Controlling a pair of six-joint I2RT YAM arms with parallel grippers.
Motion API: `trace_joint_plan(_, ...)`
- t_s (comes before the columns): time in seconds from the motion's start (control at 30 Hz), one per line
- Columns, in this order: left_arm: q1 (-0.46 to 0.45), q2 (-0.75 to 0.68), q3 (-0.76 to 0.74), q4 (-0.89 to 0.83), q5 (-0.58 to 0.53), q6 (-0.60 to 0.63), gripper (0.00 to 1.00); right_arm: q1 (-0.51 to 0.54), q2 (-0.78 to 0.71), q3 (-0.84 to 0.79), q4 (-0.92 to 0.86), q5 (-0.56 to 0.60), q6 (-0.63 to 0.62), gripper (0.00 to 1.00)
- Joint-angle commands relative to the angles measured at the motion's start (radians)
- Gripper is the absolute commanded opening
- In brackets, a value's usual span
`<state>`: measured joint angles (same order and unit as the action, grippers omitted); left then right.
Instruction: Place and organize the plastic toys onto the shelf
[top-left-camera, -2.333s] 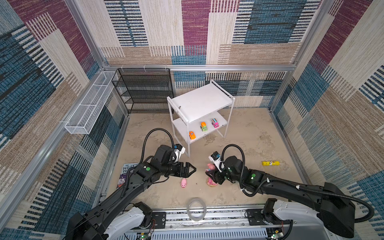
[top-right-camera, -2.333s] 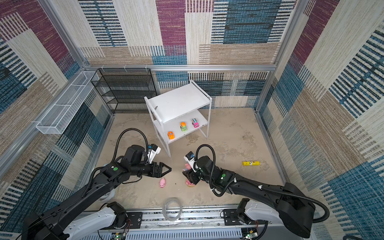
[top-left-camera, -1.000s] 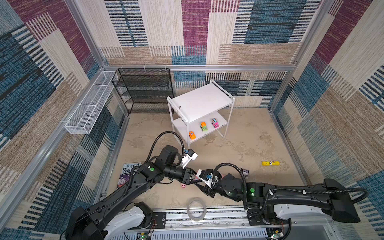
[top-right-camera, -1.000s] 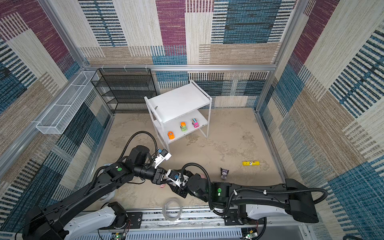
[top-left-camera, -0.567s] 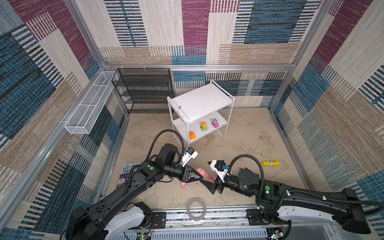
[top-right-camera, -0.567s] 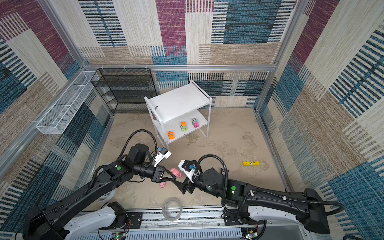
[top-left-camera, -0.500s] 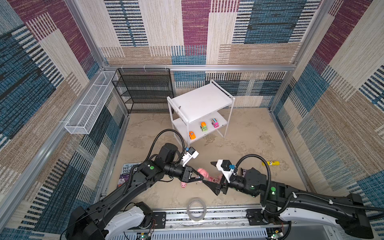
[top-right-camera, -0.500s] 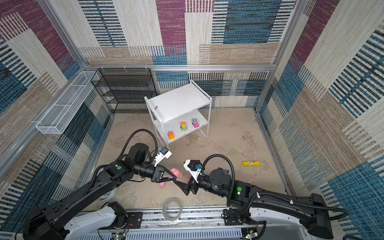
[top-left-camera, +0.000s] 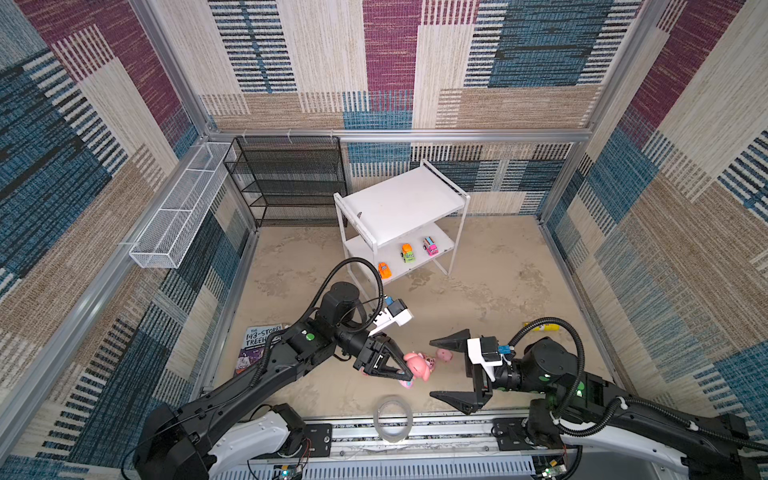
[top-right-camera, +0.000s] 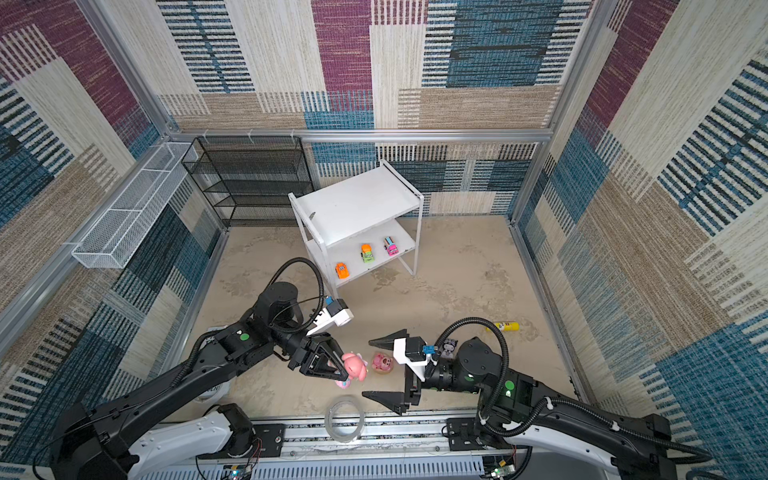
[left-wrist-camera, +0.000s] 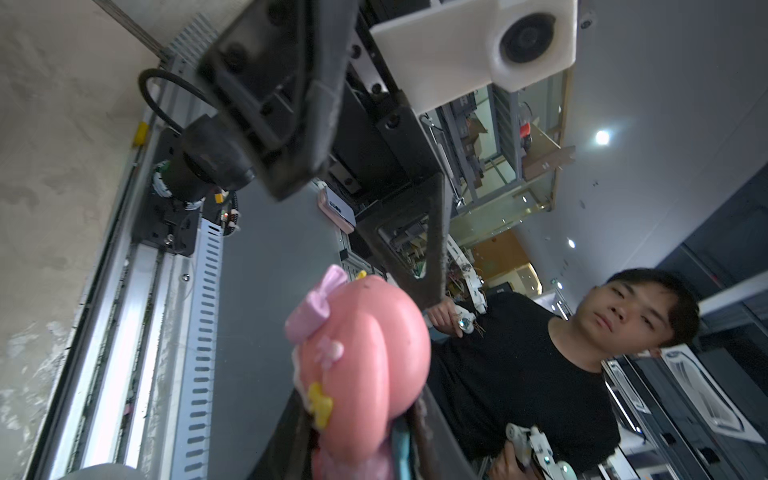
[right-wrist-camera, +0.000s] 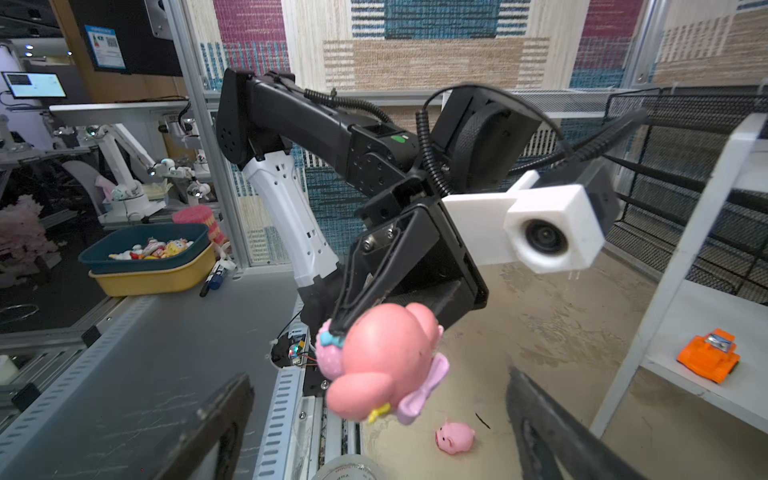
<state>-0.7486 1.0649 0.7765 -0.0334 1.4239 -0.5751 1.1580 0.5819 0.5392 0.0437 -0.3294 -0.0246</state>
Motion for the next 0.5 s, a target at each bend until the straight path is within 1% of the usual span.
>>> trace_joint_plan(0.0,-0.027,0.015,0.012,0.063,0.075,-0.012,0.11,0.0,0.034,0.022,0.0,-0.068,-0.065,0.95)
trace_joint_plan(0.13,-0.04,0.033,0.016,0.063,0.082,-0.005,0.11,-0.008,0.088,0.056,-0.015,-0.122,-0.114,0.95)
trace_joint_plan(0.3,-0.045,0.04,0.01,0.064,0.078,0.0,0.11,-0.036,0.16,0.089,0.004,-0.229,-0.127,0.89)
trace_joint_plan(0.4,-0.046,0.041,0.007,0.069,0.08,0.0,0.11,-0.048,0.185,0.105,-0.013,-0.263,-0.132,0.81)
trace_joint_plan(0.47,-0.046,0.035,0.003,0.069,0.075,0.002,0.11,-0.064,0.2,0.112,-0.021,-0.283,-0.138,0.74)
